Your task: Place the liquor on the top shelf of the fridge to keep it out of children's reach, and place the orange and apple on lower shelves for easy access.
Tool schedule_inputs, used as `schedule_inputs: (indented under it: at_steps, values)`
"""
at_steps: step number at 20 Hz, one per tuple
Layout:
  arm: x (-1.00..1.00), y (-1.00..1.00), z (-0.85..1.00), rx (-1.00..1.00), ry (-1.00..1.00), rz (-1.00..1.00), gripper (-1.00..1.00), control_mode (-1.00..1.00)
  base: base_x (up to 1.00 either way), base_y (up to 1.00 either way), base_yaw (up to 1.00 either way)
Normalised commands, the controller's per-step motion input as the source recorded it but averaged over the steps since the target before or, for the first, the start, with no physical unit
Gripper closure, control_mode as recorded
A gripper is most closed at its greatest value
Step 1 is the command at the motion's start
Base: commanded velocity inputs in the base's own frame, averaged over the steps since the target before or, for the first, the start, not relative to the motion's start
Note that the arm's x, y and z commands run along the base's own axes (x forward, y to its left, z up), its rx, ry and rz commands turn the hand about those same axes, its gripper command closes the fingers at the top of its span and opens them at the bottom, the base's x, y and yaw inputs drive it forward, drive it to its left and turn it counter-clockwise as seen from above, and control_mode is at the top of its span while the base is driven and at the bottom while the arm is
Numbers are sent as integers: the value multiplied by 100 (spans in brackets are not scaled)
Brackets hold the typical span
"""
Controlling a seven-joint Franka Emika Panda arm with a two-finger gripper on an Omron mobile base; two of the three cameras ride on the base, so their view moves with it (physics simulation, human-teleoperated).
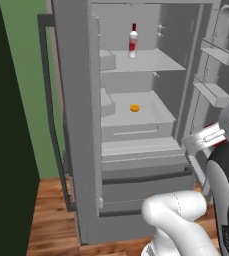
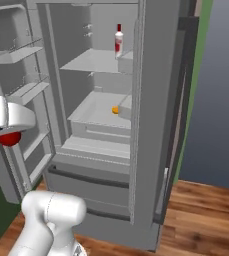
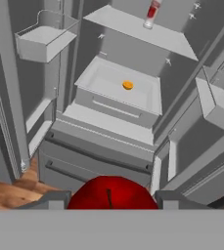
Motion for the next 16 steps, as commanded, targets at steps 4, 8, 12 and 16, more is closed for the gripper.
schedule_inputs:
  at_steps: [4,8,12,16]
  values:
    - [0,0,0,0,0,0,100,100,28,-9,-15]
    - [0,0,0,0,0,0,100,100,29,-6,-17]
    - [0,0,0,0,0,0,100,100,31,-1,-17]
    - [0,0,0,0,0,0,100,100,41,0,-13]
